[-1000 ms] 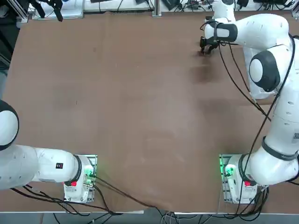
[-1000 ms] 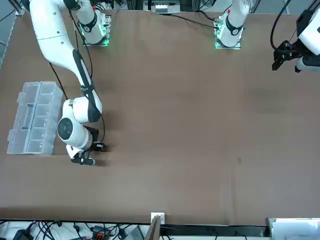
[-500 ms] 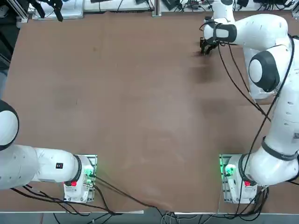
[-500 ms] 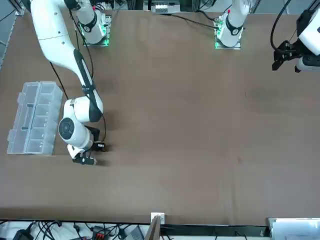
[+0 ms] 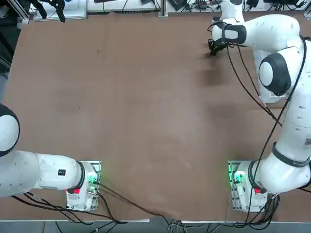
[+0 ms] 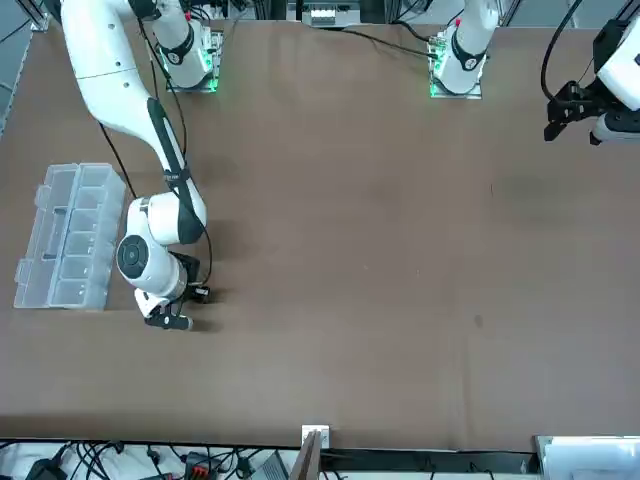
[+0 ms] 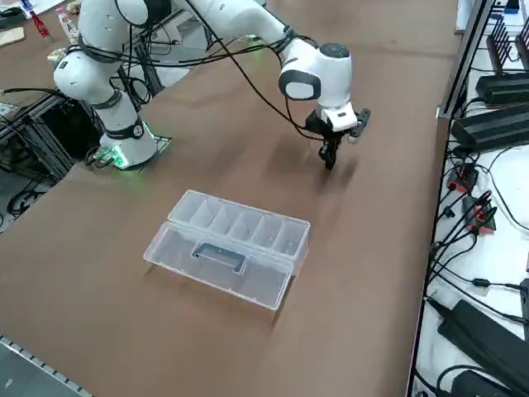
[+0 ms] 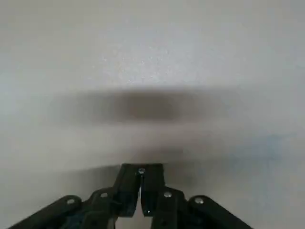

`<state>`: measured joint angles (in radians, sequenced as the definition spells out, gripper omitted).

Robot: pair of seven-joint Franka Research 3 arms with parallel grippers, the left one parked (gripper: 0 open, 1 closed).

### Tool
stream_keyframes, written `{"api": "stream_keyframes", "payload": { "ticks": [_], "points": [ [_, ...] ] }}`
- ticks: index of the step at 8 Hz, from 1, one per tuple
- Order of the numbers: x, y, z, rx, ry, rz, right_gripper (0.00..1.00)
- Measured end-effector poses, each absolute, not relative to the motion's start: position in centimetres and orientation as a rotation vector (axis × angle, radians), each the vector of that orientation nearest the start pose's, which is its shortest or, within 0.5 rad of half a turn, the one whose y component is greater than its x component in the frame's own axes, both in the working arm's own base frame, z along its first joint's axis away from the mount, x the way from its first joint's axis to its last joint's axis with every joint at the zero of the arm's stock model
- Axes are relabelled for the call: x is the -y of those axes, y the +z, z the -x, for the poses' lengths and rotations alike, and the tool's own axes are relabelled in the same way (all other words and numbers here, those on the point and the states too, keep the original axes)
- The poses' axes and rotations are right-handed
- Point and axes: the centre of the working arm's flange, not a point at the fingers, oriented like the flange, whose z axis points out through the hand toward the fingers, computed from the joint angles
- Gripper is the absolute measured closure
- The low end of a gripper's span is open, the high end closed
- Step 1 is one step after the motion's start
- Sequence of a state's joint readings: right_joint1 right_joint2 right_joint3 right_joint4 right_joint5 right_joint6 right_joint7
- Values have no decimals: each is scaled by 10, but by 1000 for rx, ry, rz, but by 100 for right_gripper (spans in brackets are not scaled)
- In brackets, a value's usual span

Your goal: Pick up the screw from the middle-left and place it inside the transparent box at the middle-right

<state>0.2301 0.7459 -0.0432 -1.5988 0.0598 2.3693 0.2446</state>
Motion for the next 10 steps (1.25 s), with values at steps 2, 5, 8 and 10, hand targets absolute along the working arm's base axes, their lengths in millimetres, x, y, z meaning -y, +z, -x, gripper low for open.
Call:
{"api": "stream_keyframes", "payload": {
  "ticks": [2,5,8,10],
  "points": [
    [-134,196,-685,-137,-35,3120,94],
    [-124,228,-691,-156,-43,3125,94],
    [-5,345,-688,-70,25,3135,94],
    [103,378,-668,81,52,3122,94]
  ]
}}
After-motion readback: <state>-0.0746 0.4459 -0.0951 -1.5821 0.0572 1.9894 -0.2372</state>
